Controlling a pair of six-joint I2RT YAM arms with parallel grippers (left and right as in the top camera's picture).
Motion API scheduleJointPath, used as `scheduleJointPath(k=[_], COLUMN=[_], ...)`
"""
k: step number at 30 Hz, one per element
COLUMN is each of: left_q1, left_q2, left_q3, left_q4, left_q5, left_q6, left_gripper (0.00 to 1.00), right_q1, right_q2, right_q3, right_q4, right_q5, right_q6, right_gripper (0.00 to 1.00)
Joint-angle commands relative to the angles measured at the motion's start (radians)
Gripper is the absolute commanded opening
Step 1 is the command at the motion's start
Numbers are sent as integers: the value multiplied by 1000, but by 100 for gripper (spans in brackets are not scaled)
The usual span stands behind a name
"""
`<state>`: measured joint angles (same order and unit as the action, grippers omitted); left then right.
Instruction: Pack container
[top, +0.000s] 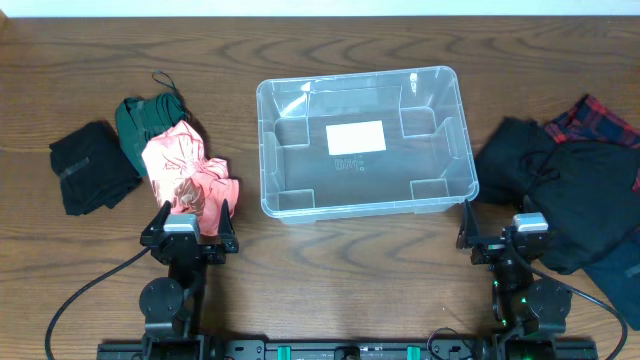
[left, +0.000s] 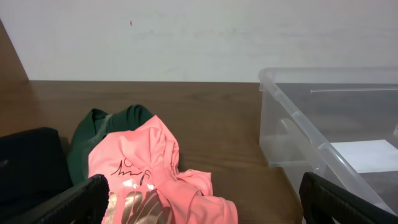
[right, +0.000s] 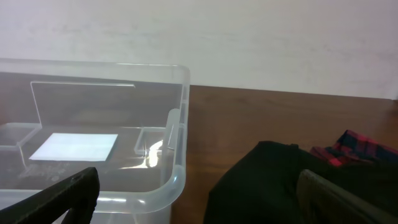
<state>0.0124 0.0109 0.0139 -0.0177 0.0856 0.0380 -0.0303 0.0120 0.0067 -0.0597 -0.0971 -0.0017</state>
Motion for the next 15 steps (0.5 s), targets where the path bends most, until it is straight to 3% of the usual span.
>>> scheduleJointPath(k=[1,5,9,15], left_q1=[4,4,4,4], left_q2=[-6,0,49,256], left_q3=[-7,67,211,476], left_q4=[-42,-159,-312,-488], left_q5=[8,38,38,34], left_q6=[-60,-108,-119,-119], left_gripper=[98,98,98,98], right_q1=[18,18,18,15], right_q2=[-3,-2,42,294], right_q3=[7,74,227,516], right_q4=[-5,-34,-170,-418], right_q5=[3,0,29,56], right_q6=[54,57,56,45], right_gripper=[99,99,99,99])
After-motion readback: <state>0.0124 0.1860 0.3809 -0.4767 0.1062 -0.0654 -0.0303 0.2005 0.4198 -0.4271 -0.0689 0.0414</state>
